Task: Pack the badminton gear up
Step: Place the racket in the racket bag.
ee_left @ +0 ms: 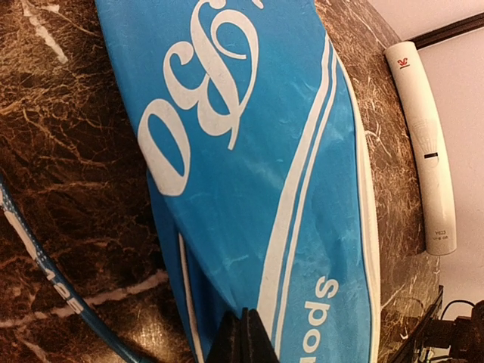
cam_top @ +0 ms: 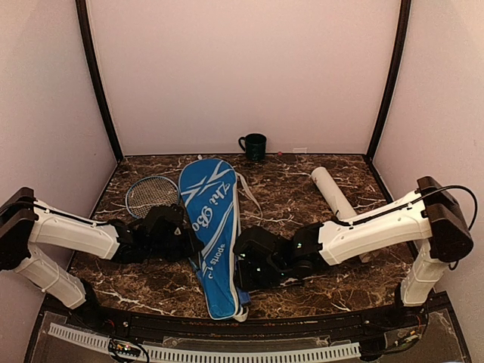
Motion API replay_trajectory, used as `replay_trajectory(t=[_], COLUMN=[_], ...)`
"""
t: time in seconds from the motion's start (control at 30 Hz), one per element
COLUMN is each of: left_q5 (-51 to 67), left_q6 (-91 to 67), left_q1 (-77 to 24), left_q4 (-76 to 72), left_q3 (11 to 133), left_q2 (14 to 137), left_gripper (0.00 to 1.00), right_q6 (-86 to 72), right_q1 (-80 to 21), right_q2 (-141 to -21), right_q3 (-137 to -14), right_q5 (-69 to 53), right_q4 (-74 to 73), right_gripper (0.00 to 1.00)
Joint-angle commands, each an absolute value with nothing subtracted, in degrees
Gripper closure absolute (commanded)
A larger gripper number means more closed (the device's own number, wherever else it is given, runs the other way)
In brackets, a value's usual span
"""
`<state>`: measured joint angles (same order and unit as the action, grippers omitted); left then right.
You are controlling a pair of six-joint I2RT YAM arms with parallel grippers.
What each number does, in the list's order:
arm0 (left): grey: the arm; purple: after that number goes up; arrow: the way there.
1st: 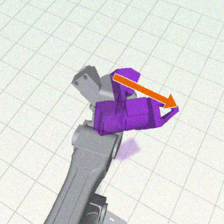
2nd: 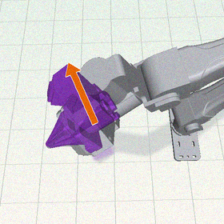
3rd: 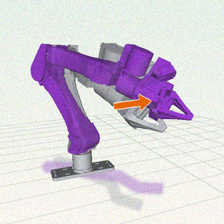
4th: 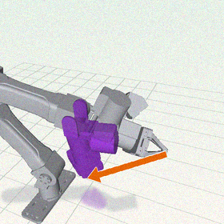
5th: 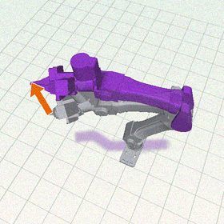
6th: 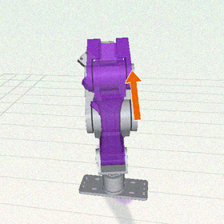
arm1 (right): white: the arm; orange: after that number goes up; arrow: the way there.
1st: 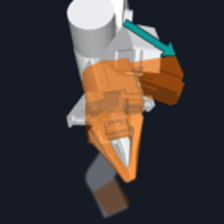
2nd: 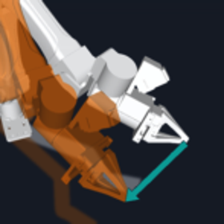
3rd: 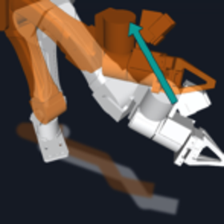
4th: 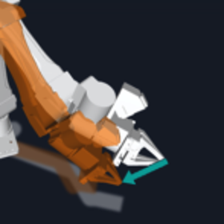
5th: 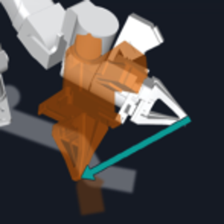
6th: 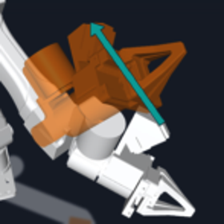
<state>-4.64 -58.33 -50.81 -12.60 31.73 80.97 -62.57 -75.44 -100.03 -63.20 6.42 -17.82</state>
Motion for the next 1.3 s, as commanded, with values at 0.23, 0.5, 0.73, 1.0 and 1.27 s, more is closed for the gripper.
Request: replay_trajectory(t=[0.23,0.5,0.73,1.0,1.27], left_q5=[-0.61,0.15,0.96,0.46,-4.65], left_q6=[-58.75,-58.54,-58.35,-57.44,-52.29], left_q1=[-52.73,-52.76,-52.73,-52.73,-52.68], left_q4=[-14.88,-15.47,-16.08,-15.82,-6.48], left_q3=[31.16,32.08,33.12,34.08,37.66], left_q2=[82.44,83.91,85.61,85.77,83.26], left_gripper=[1.00,1.00,1.00,1.00,0.83], right_q6=[-61.13,-62.93,-62.26,-62.21,-61.10], right_q1=[-71.74,-69.72,-69.21,-68.26,-68.15], right_q2=[-100.92,-101.84,-106.68,-108.70,-100.00], right_q3=[-65.65,-62.95,-64.59,-64.91,-60.80], right_q5=[9.24,7.20,5.00,2.77,6.25], right_q4=[-7.38,-0.28,1.99,2.75,-1.62], right_gripper=[1.00,1.00,1.00,1.00,0.51])
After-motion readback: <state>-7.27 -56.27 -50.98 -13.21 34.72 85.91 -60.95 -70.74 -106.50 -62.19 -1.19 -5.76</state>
